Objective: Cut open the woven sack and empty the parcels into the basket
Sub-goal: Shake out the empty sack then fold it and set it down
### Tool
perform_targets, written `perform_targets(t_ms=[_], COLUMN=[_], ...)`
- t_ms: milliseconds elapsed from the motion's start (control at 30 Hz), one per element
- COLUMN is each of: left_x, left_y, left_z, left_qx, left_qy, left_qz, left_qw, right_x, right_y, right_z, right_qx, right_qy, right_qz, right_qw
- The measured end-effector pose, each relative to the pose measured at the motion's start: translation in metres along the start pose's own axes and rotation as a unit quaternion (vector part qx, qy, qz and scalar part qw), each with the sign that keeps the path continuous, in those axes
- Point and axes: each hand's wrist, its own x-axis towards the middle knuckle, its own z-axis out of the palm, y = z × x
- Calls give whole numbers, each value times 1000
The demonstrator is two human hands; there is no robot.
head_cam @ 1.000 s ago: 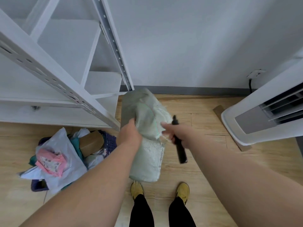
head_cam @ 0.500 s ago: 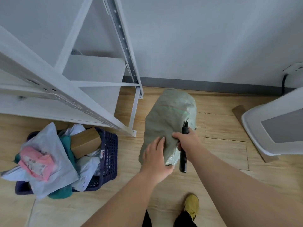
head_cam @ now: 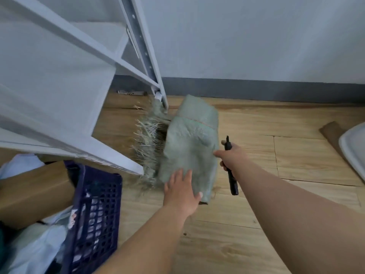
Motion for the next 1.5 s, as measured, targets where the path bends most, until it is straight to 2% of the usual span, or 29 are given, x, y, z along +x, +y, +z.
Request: perform_targets(t_ms=[100,167,233,300,367,433,567,633,700,767,800,833,867,900,933,967,1000,1067,1100,1133,1167,1200,1267,1300,1333,1400,1467,1500], left_x=[40,60,74,83,89,93,110,119,124,126,126,123,117,111,107,105,106,107,107,106,104,101,94,90,87,84,85,88], left_y=[-25,-39,-46,-49,-51,-53,-52,-48,-44,-36,-30,-25,-20,-19,-23,-31,-43,-67,-76,-82,-86,-88,-90,-90,-88,-80,-76,-77], left_z=[25,36,46,55,64,71,77,77,75,71,69,67,64,65,67,71,75,84,86,88,91,93,98,99,100,107,117,120], left_qx=[47,90,104,81,6,-119,-315,-381,-425,-407,-357,-290,-232,-199,-184,-185,-205,-213,-196,-171,-138,-94,-18,-1,7,22,37,33], left_qy=[-5,-2,1,0,2,12,34,7,-49,-75,-42,29,133,237,307,326,294,127,67,51,75,137,252,268,246,150,64,40], left_qz=[25,61,77,68,35,-8,-68,-80,-80,-60,-33,2,43,66,54,7,-67,-222,-275,-302,-299,-268,-158,-91,-29,63,86,65], left_qw=[999,994,992,994,999,993,946,921,900,909,933,957,963,949,932,927,931,943,939,936,941,949,955,959,969,986,994,997], right_x=[31,43,53,59,60,57,54,50,49,50,50,50,50,49,48,47,47,48,48,48,49,49,50,50,50,48,48,48], right_y=[42,72,105,135,154,163,166,164,163,163,163,163,162,161,159,157,154,147,144,142,141,141,140,139,139,137,135,134], right_z=[21,32,35,33,32,33,39,40,38,34,33,33,35,39,45,53,61,76,83,88,93,96,101,102,102,99,96,95], right_qx=[-15,-73,-165,-183,-96,-25,32,46,11,-33,-40,-38,-22,5,33,36,14,-36,-48,-52,-58,-68,-88,-99,-117,-142,-109,-72], right_qy=[-40,-37,10,59,67,78,60,36,9,1,1,3,4,0,-11,-25,-41,-76,-90,-99,-102,-95,-57,-26,10,87,121,97], right_qz=[-11,-11,0,43,110,156,162,157,134,103,89,76,64,57,51,43,34,28,30,33,34,33,30,29,27,15,10,13], right_qw=[999,997,986,980,987,984,984,986,991,994,995,996,998,998,998,998,998,996,994,993,992,993,994,994,993,986,987,993])
